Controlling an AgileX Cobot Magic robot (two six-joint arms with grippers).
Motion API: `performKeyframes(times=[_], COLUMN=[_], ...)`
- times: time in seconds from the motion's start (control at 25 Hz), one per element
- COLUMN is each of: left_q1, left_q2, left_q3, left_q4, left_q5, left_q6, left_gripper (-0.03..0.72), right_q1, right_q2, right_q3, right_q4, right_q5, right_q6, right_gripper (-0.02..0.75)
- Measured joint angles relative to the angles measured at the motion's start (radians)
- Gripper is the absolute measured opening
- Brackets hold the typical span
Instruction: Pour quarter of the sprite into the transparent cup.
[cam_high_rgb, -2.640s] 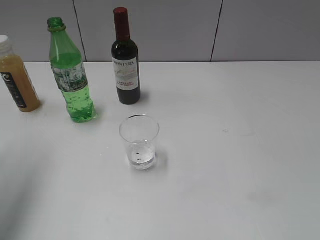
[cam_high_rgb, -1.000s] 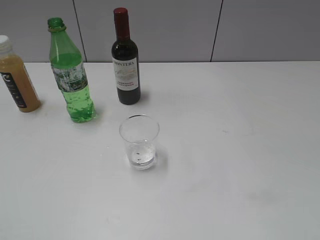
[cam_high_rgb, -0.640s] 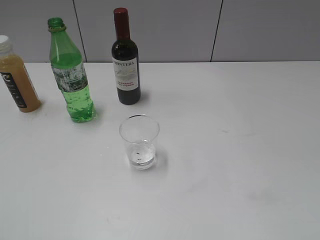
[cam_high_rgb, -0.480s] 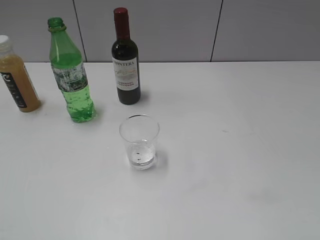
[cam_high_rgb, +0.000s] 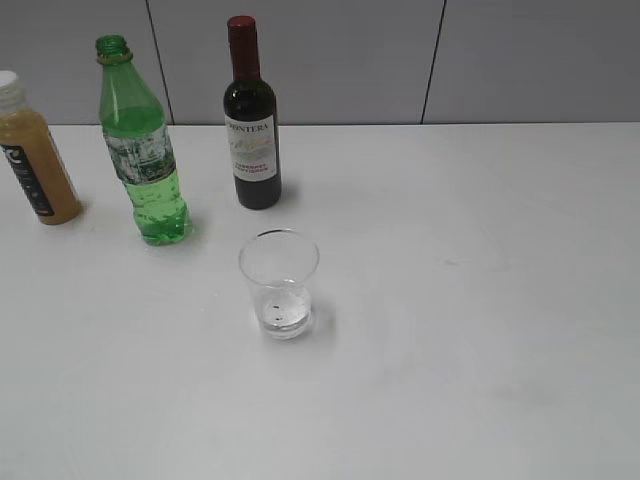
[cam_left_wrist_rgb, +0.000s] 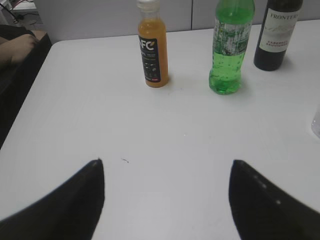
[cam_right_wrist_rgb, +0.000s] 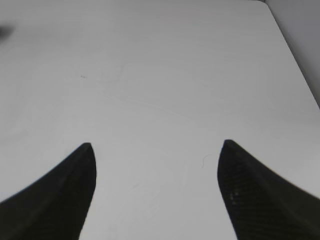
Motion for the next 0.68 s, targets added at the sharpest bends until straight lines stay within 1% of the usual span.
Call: performKeyframes(times=[0.68], left_q1=[0.000], left_q2=[0.000], left_q3=[0.000], left_q4=[0.000], left_q5=[0.000], left_q6=[0.000], left_gripper=[0.589], right_q1=[0.000], right_q2=[0.000], right_q3=[0.000], right_q4=[0.000], right_q5=[0.000], right_q6=[0.000], right_gripper=[0.584])
